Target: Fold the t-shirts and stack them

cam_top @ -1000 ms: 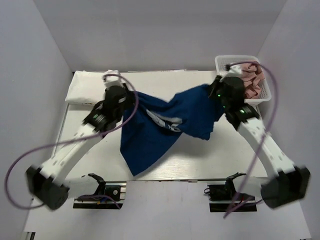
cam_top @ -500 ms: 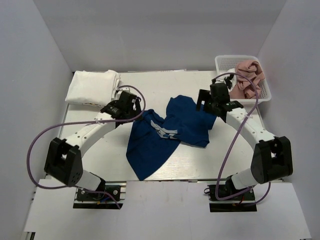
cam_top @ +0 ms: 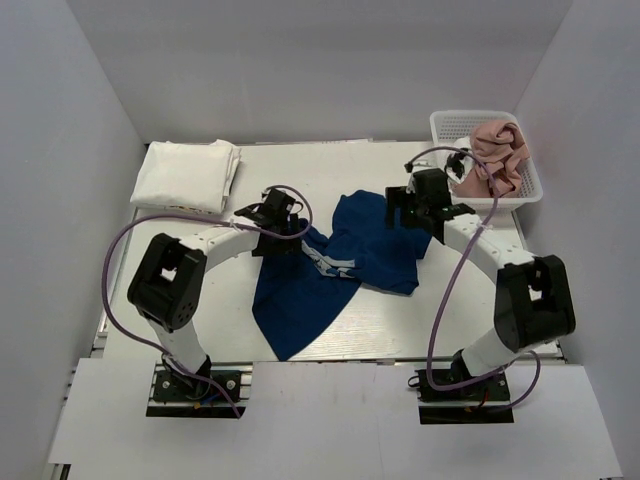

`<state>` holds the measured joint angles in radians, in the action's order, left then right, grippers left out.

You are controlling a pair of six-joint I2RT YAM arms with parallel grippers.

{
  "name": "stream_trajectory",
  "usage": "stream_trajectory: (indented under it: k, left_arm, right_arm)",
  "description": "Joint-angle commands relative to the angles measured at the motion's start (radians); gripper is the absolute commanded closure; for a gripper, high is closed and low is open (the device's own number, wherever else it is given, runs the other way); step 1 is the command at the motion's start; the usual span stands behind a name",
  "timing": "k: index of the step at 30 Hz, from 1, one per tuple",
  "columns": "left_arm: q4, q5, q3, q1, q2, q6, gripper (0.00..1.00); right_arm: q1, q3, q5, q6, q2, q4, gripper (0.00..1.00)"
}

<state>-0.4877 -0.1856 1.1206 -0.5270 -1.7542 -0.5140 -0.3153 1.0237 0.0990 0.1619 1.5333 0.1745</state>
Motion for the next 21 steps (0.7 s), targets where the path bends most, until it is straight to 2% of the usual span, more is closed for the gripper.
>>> stream_trajectory:
  k: [1, 2, 4, 5, 7, 8, 10, 15, 18, 19, 21]
  left_arm:
    - [-0.011, -0.095, 0.036, 0.019, 0.042, -0.020, 0.17]
    - [-0.011, -0.095, 0.036, 0.028, 0.042, -0.020, 0.17]
    - [-0.011, -0.095, 0.068, 0.039, 0.013, -0.020, 0.17]
    - [-0.011, -0.106, 0.079, 0.039, -0.002, -0.020, 0.17]
    - [-0.011, -0.123, 0.114, 0.048, -0.057, -0.020, 0.24]
    - [-0.020, -0.123, 0.132, 0.048, -0.080, -0.020, 0.26]
    - [-0.032, -0.123, 0.184, 0.048, -0.126, -0.020, 0.34]
    - [-0.029, -0.069, 0.208, 0.058, -0.189, 0.017, 0.39]
    - [-0.029, -0.055, 0.208, 0.058, -0.189, 0.026, 0.55]
    - [-0.017, -0.055, 0.193, 0.058, -0.174, 0.026, 0.79]
    - [-0.017, -0.081, 0.183, 0.058, -0.162, 0.026, 1.00]
  right_arm:
    - [0.002, 0.097, -0.073, -0.154, 0.086, -0.090, 0.10]
    - [0.001, 0.152, -0.117, -0.229, 0.108, -0.099, 0.10]
    - [0.002, 0.194, -0.151, -0.243, 0.198, -0.119, 0.10]
    - [0.002, 0.278, -0.171, -0.245, 0.224, -0.112, 0.10]
    - [-0.001, 0.340, -0.160, -0.233, 0.344, -0.086, 0.10]
    - [-0.002, 0.451, -0.154, -0.236, 0.399, -0.045, 0.10]
    - [-0.005, 0.543, -0.159, -0.237, 0.511, -0.007, 0.10]
    - [-0.007, 0.726, -0.189, -0.236, 0.652, 0.065, 0.10]
    - [-0.011, 0.763, -0.214, -0.225, 0.721, 0.091, 0.10]
    - [-0.013, 0.766, -0.219, -0.225, 0.737, 0.091, 0.14]
    - [-0.030, 0.768, -0.179, -0.226, 0.757, 0.085, 0.20]
